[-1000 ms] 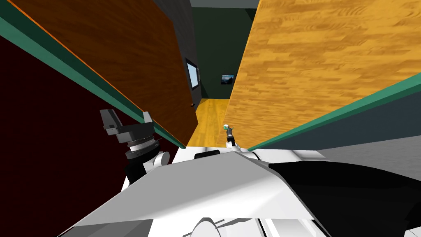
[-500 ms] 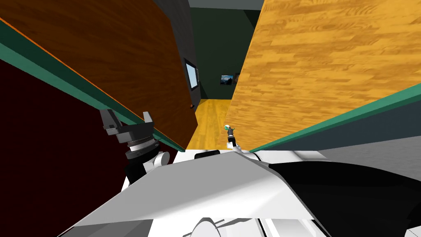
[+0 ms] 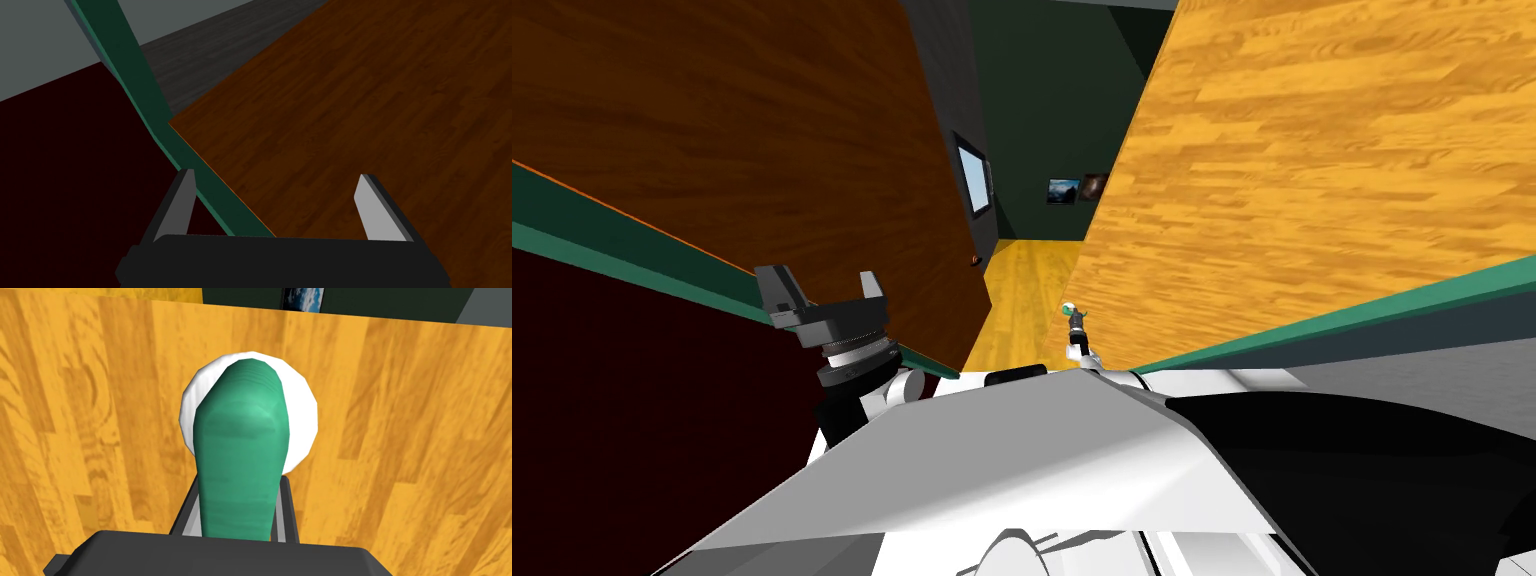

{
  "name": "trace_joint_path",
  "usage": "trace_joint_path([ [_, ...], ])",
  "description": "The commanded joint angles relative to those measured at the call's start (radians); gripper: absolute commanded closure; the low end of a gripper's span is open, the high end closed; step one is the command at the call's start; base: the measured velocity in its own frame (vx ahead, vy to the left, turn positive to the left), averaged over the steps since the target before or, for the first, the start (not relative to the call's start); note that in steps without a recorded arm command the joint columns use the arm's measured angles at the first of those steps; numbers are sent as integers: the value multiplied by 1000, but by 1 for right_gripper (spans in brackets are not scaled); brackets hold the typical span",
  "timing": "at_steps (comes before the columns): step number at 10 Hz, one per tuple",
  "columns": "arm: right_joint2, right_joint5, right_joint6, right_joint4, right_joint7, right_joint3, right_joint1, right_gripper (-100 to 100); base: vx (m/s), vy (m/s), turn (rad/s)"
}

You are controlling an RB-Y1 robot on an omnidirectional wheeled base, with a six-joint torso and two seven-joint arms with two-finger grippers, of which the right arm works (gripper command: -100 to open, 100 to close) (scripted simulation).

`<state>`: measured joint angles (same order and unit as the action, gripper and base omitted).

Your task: Push the door open

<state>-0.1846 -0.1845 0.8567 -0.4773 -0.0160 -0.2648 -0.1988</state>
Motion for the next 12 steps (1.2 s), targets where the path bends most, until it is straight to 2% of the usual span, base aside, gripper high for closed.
trace_joint_path([
  [1,-6,-7,-10,-19,8,-31,20,100,124,13,-47],
  [2,-6,-7,-10,-12,8,-31,20,100,145,40,-36],
  [3,-6,-7,-10,21,8,-31,20,100,79,22,-29],
  [4,-11,-12,-9,-15,12,-57,23,100,134,39,-101],
  [10,-23,-25,-7,-6,20,-119,30,100,195,28,-51],
  [12,-23,-25,-7,-6,20,-119,30,100,86,20,-29],
])
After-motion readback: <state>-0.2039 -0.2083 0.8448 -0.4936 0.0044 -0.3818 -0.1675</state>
